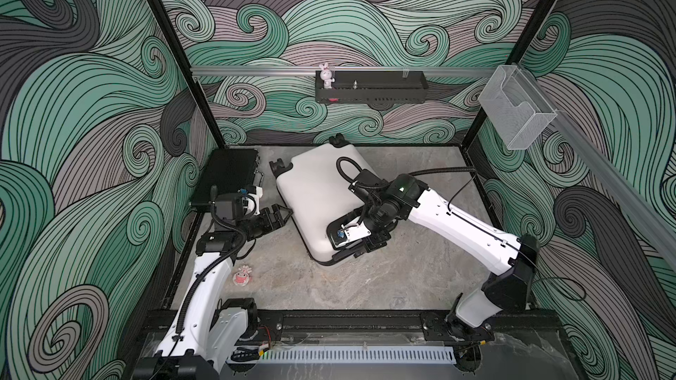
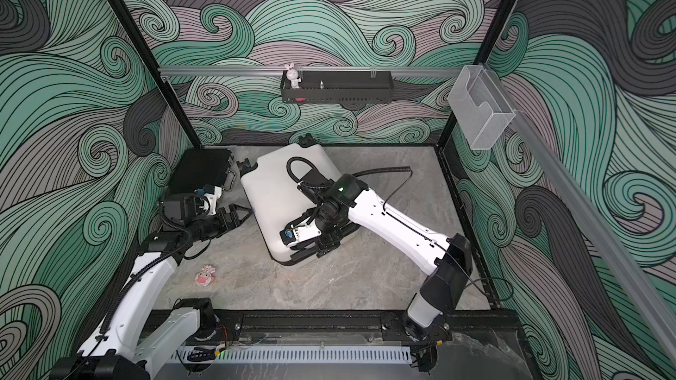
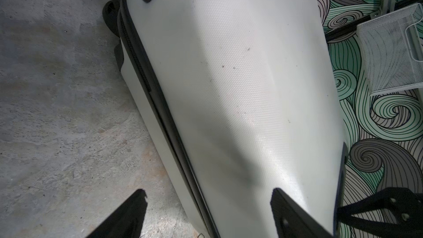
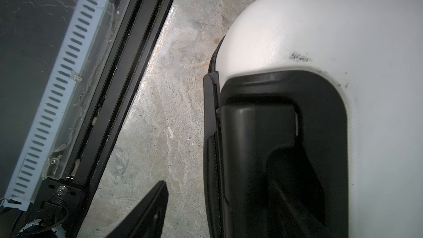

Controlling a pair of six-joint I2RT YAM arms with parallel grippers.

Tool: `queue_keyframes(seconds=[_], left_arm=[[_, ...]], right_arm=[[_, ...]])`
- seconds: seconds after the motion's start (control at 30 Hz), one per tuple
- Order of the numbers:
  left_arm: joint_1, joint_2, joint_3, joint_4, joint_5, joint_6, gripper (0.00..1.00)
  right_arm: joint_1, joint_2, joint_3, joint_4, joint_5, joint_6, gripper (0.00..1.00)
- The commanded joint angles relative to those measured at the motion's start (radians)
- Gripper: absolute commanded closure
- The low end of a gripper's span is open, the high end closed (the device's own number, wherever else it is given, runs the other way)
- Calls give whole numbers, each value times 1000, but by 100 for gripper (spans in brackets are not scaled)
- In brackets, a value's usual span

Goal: Open the suitcase zippers
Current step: Pick up the suitcase from the center of the board.

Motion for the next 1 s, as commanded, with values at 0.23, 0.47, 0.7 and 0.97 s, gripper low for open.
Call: queue_keyframes(seconds=[0.23,0.47,0.7,0.97], left_arm=[[-3,-7,-1,-12,-12,3,13],[-3,-12,-4,-21,-28,20,13],[-3,-20,-35,1,-29,3,14],[-41,-129,-117,180,35,-53,21]], right_arm=[[5,93,64,-55,32,-28,39],[5,141,89,-87,23,-25,58],[2,147,108,-87,-6,-17,73],[-132,60,129,-87,-346,125,89]])
